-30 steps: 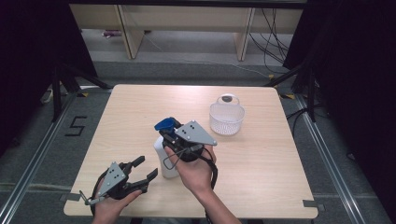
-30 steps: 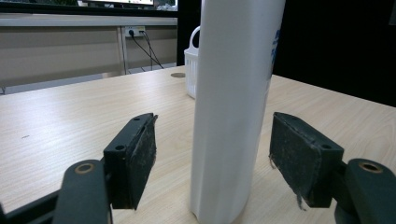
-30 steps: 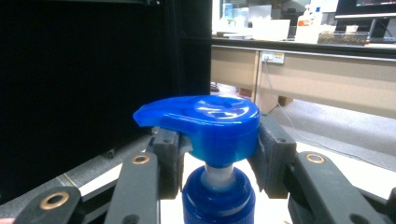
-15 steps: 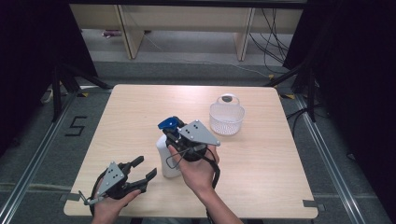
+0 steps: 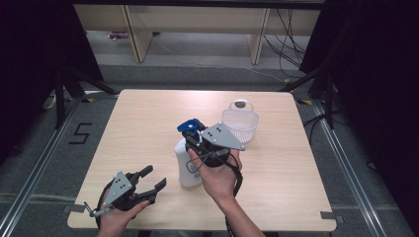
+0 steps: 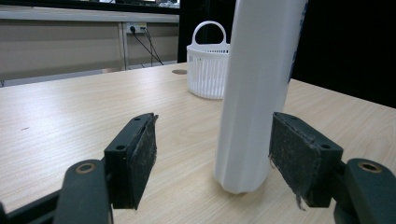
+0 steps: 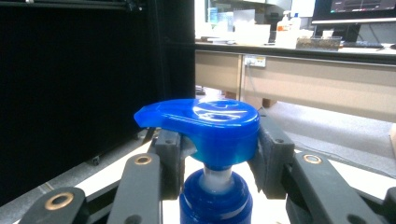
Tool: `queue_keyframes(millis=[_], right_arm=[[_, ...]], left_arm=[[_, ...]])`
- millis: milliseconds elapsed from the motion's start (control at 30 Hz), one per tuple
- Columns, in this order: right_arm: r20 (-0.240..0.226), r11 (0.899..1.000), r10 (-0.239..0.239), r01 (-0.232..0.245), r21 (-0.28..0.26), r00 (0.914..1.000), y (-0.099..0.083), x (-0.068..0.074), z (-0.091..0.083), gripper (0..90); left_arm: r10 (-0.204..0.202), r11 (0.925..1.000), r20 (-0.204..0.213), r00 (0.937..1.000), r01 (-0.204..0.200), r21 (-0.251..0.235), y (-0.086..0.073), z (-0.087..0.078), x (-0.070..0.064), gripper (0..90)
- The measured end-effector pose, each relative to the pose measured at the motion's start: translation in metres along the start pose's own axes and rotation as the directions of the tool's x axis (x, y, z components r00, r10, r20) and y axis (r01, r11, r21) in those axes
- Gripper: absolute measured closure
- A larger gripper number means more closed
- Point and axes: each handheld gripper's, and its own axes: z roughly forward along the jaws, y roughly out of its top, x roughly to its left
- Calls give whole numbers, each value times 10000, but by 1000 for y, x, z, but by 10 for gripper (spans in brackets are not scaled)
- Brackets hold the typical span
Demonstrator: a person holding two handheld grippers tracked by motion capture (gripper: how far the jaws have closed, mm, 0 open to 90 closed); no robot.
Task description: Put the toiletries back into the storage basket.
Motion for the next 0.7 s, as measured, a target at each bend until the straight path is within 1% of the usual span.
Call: queue_keyframes(millis=[33, 67, 100, 167, 200, 233, 267, 300, 367, 400, 433, 467, 500, 533, 567, 600, 667, 700], right_arm=[[-21, 9999, 141, -141, 31, 9999, 1, -1, -1, 604], [46, 10000, 88, -88, 37, 10000, 2, -2, -2, 604], [104, 10000, 28, -28, 27, 9999, 4, -4, -3, 605], [83, 9999, 135, -135, 11, 9999, 6, -6, -5, 604], [165, 10000, -3, 4, -83, 9999, 6, -8, -6, 604], [212, 10000, 83, -83, -4, 9997, 8, -9, -7, 605], [186, 9999, 129, -128, -17, 9997, 8, -10, -8, 605], [250, 9999, 142, -142, -7, 9996, 9, -11, -9, 604], [266, 9998, 176, -176, -13, 9995, 11, -13, -10, 605], [359, 10000, 21, -18, -89, 9994, 11, -15, -11, 604], [315, 9999, 137, -134, -88, 9994, 12, -16, -12, 605], [420, 9998, 20, -12, -180, 9991, 15, -19, -13, 605], [420, 9998, 20, -12, -180, 9991, 15, -19, -13, 605], [424, 9996, 205, -196, -210, 9989, 16, -21, -15, 605], [424, 9996, 205, -196, -210, 9989, 16, -21, -15, 605], [426, 9997, 103, -94, -228, 9990, 17, -23, -16, 605], [582, 9994, 275, -262, -231, 9979, 19, -27, -19, 605], [582, 9994, 275, -262, -231, 9979, 19, -27, -19, 605]], left_arm=[[90, 10000, -15, 10000, -90, -4, 0, 0, 1, 314], [108, 9998, -152, 9998, -105, 176, 1, -2, 0, 314], [92, 9999, -137, 9999, -90, 121, 1, -2, 0, 314], [106, 9999, -142, 9998, -105, 116, 1, -2, 1, 314], [106, 9999, -141, 9998, -104, 123, 1, -2, 1, 314], [85, 9999, -137, 9999, -83, 149, 1, -2, 1, 314], [66, 10000, -31, 10000, -66, -10, 0, 0, 1, 314], [-35, 10000, -21, 10000, 35, -12, 0, 0, 0, 314], [-40, 10000, -13, 10000, 40, -11, 0, 0, 0, 314], [-20, 10000, -26, 10000, 20, -13, 0, 0, 0, 314], [-5, 10000, -32, 10000, 5, -20, 0, 0, 1, 314], [-17, 10000, -30, 10000, 17, -35, -1, 0, 1, 314], [-13, 10000, -31, 10000, 13, -30, -1, 0, 1, 314], [120, 9999, -71, 9999, -119, 41, 0, 0, 2, 314], [67, 9999, -147, 9999, -65, 157, 0, -1, 1, 314], [55, 9999, -146, 9999, -52, 165, 0, -1, 1, 314], [28, 9999, -148, 9999, -26, 148, 0, -1, 1, 314], [30, 9999, -148, 9999, -28, 141, 0, -1, 1, 314]])
